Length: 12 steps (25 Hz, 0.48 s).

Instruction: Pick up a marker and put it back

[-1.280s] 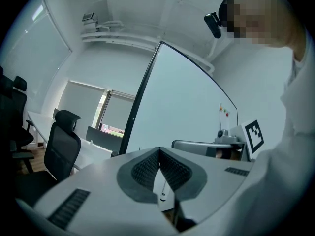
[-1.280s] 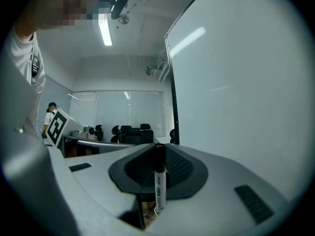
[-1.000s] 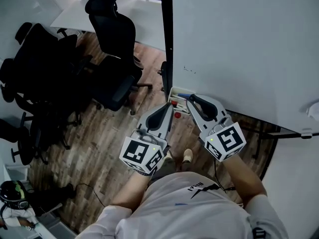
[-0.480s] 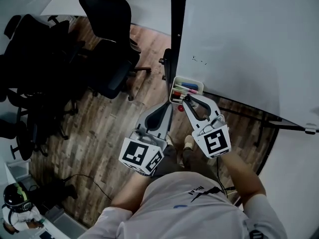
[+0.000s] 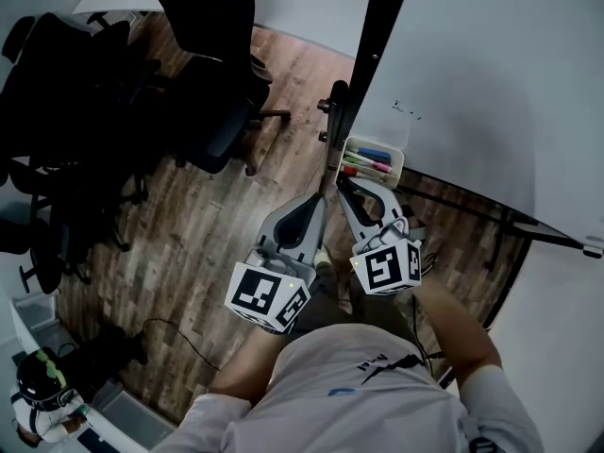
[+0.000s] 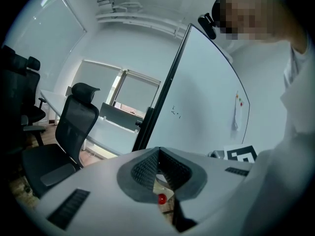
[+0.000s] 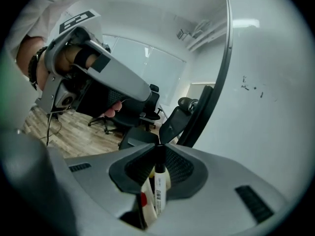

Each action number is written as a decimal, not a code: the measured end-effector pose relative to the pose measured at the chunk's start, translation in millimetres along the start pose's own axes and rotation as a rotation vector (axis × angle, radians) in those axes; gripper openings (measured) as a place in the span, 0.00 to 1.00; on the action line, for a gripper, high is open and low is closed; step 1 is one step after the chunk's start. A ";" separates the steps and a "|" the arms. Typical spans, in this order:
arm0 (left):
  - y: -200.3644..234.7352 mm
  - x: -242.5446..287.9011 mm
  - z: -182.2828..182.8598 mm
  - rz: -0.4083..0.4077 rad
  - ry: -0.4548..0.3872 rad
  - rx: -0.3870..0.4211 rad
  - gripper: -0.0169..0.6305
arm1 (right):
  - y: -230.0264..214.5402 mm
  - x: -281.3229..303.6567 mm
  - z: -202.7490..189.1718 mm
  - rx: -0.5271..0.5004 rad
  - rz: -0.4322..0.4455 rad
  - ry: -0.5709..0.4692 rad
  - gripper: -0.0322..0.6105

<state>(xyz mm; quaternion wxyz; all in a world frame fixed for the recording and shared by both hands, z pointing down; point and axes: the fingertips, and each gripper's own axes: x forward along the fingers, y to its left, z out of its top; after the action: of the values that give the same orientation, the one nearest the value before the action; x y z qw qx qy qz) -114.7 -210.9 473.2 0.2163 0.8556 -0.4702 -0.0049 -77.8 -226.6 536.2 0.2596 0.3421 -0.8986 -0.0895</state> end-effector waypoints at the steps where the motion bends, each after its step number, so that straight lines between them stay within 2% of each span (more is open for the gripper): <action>1: 2.3 -0.9 -0.4 0.003 0.001 -0.003 0.04 | 2.5 3.4 -2.0 -0.020 -0.001 0.008 0.16; 5: 9.8 -2.9 -2.1 0.011 0.003 -0.012 0.04 | 8.5 15.3 -10.0 -0.079 -0.007 0.048 0.16; 12: 17.1 -3.8 -4.9 0.017 0.001 -0.019 0.04 | 11.3 28.0 -27.4 -0.093 0.007 0.089 0.16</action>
<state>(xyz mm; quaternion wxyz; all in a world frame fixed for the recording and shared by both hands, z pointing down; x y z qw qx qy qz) -129.5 -214.0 483.4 0.2245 0.8494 -0.4775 -0.0068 -87.4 -236.2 574.7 0.3152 0.3302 -0.8822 -0.1152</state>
